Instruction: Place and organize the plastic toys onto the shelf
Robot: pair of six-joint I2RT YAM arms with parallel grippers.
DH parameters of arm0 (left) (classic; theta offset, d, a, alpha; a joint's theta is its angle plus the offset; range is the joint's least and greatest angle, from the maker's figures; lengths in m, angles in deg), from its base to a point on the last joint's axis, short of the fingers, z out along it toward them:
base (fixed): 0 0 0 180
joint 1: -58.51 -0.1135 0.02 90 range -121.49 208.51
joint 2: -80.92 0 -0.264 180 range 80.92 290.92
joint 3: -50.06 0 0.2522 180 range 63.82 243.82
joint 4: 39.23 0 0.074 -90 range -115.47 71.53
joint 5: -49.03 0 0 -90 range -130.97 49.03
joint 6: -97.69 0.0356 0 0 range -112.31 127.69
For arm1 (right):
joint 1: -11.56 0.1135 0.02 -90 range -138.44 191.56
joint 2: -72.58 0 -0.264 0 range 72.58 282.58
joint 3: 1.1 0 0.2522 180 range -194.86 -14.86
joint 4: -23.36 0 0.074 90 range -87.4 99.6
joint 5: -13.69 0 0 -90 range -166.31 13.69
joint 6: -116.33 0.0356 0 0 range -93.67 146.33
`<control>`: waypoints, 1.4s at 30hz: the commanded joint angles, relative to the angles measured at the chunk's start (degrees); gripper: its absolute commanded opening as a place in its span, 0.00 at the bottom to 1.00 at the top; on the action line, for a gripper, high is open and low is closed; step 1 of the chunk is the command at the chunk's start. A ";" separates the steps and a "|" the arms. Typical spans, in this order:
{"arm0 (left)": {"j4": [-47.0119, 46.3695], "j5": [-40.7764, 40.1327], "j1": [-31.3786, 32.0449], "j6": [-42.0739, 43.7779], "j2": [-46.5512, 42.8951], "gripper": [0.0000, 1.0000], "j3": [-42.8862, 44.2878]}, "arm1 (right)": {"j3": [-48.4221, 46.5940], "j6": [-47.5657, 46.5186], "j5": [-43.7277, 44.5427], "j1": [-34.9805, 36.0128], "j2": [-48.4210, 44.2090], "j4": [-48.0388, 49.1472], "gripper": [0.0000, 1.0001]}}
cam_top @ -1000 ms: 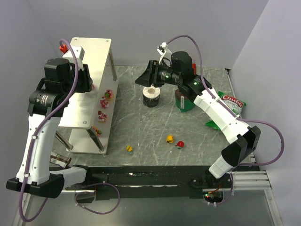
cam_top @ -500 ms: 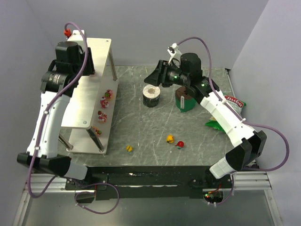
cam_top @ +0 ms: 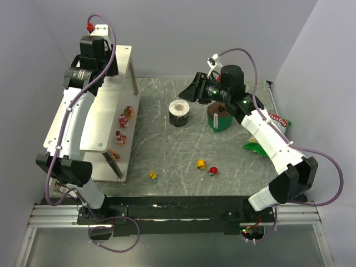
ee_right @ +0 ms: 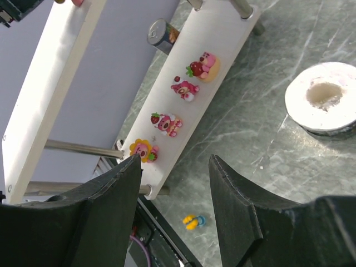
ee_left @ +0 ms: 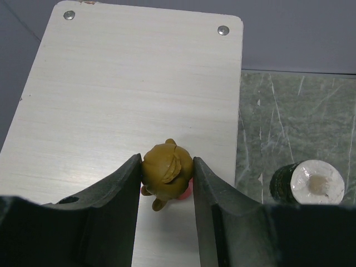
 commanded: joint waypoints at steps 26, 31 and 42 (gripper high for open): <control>-4.54 2.29 -0.92 0.74 -0.23 0.71 0.20 | 0.93 1.92 -2.72 -1.72 -2.46 4.43 0.59; -4.10 2.46 -0.92 0.56 -1.63 0.85 1.52 | 0.76 2.00 -2.37 -1.72 -2.46 3.64 0.60; 0.03 4.13 -0.83 -1.55 -15.60 0.99 -4.80 | 0.76 0.25 -4.57 -2.86 -4.04 2.94 0.64</control>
